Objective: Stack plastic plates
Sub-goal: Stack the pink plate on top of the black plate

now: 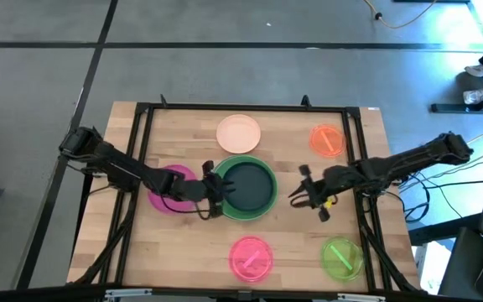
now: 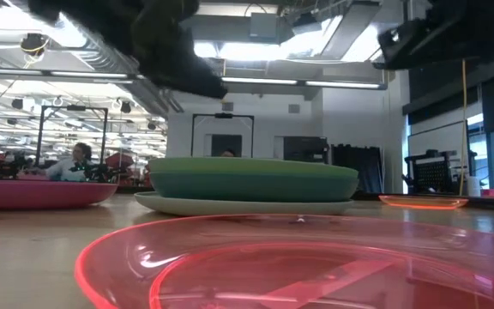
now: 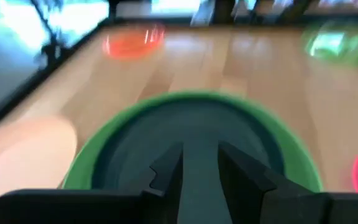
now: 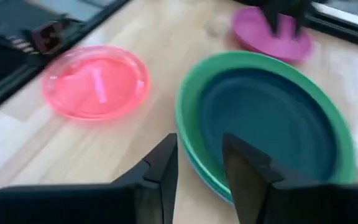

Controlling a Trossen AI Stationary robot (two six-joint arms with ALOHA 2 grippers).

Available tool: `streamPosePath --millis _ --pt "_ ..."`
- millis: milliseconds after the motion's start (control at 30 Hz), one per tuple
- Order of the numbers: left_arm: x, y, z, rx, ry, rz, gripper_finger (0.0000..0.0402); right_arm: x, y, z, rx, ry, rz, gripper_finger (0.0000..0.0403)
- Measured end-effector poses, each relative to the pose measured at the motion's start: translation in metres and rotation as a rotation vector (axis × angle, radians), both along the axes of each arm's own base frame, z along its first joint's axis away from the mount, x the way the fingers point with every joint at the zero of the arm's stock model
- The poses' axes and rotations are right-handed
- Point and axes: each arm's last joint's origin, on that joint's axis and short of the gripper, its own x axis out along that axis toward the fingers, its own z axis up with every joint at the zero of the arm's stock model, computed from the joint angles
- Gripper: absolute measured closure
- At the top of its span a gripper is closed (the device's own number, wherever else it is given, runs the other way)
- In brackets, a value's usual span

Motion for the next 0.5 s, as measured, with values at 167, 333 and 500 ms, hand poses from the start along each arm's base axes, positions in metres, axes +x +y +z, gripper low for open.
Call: streamPosePath --millis 167,333,500 --pt "-0.003 0.000 0.036 -0.144 0.305 0.160 0.0308 -0.026 -0.010 -0.001 0.018 0.033 -0.107 0.0288" --pt "-0.021 0.003 0.057 -0.352 0.474 0.386 0.0308 -0.041 -0.015 0.008 0.058 0.011 -0.153 0.0287" --pt "-0.029 0.009 0.045 -0.450 0.543 0.497 0.0308 -0.045 -0.016 0.009 0.060 0.005 -0.158 0.0288"
